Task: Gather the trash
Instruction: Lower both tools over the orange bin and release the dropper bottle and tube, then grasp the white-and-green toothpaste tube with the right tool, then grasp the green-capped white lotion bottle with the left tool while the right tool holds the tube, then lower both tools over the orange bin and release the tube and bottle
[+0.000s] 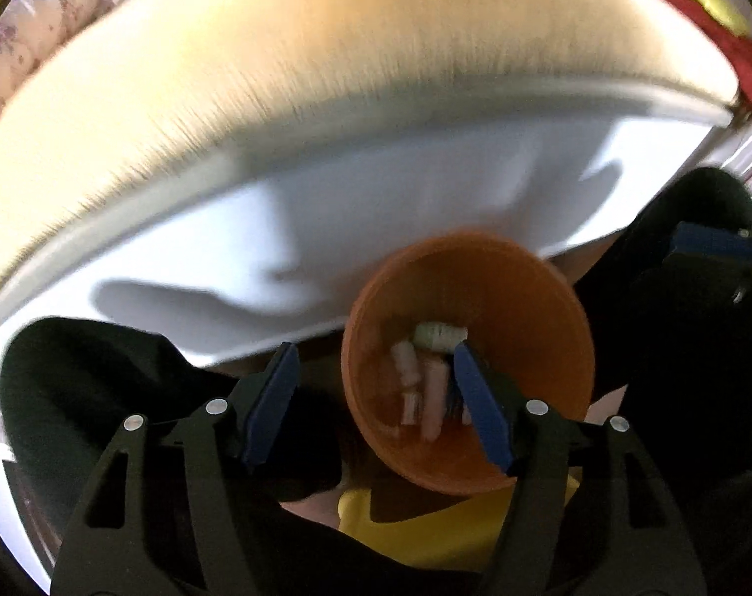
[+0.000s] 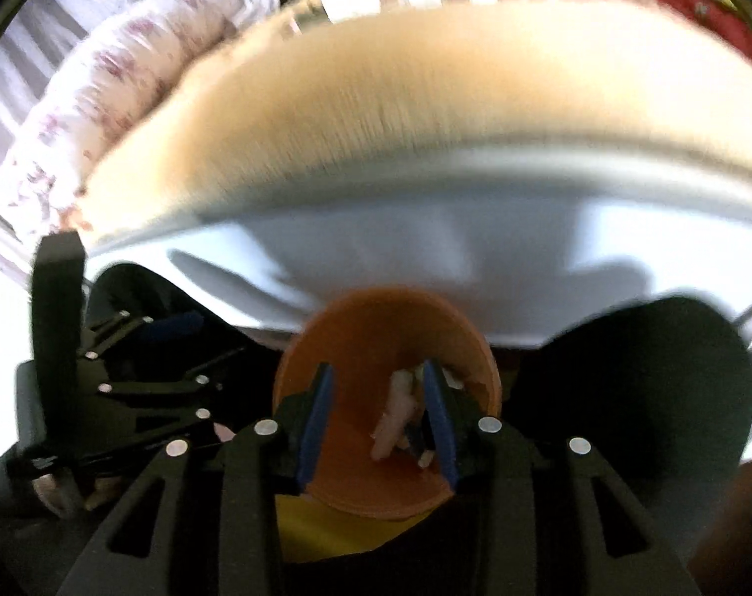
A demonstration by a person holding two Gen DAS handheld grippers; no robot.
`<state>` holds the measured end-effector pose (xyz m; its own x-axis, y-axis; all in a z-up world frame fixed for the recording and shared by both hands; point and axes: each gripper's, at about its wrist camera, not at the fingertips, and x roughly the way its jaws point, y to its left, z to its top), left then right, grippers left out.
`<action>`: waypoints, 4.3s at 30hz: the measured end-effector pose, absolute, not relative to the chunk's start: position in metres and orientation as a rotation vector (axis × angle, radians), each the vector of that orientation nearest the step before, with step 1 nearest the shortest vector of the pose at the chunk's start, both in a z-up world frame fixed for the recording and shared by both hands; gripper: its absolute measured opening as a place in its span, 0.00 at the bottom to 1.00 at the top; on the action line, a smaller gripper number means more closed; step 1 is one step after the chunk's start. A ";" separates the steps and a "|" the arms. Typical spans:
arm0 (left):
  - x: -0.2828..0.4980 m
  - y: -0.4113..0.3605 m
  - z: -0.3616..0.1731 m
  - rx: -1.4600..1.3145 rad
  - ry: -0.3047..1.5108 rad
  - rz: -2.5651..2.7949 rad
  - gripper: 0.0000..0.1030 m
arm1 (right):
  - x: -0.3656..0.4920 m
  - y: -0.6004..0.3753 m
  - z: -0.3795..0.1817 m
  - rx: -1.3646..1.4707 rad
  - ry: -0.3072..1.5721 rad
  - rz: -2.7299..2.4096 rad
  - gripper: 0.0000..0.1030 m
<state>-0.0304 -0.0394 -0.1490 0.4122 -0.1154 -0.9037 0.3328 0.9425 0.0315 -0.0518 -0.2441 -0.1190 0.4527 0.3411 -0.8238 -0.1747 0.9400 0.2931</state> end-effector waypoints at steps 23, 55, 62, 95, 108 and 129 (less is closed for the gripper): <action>-0.009 -0.032 -0.075 0.116 0.929 -0.335 0.73 | 0.206 -0.299 -0.046 0.351 1.030 0.196 0.27; 0.010 -0.032 -0.096 0.073 1.010 -0.349 0.73 | 0.296 -0.279 -0.060 0.239 1.208 0.146 0.19; 0.015 -0.033 -0.077 0.063 0.969 -0.367 0.73 | 0.246 -0.313 -0.012 0.452 1.051 0.282 0.19; 0.283 -0.124 -0.065 -0.321 1.309 -0.035 0.72 | 0.071 -0.369 -0.060 0.597 0.839 0.324 0.19; 0.254 -0.104 -0.056 -0.178 1.260 -0.337 0.45 | 0.062 -0.374 -0.060 0.620 0.826 0.314 0.19; -0.004 -0.048 -0.055 0.015 0.928 -0.534 0.45 | -0.005 -0.253 -0.042 0.288 0.809 0.457 0.19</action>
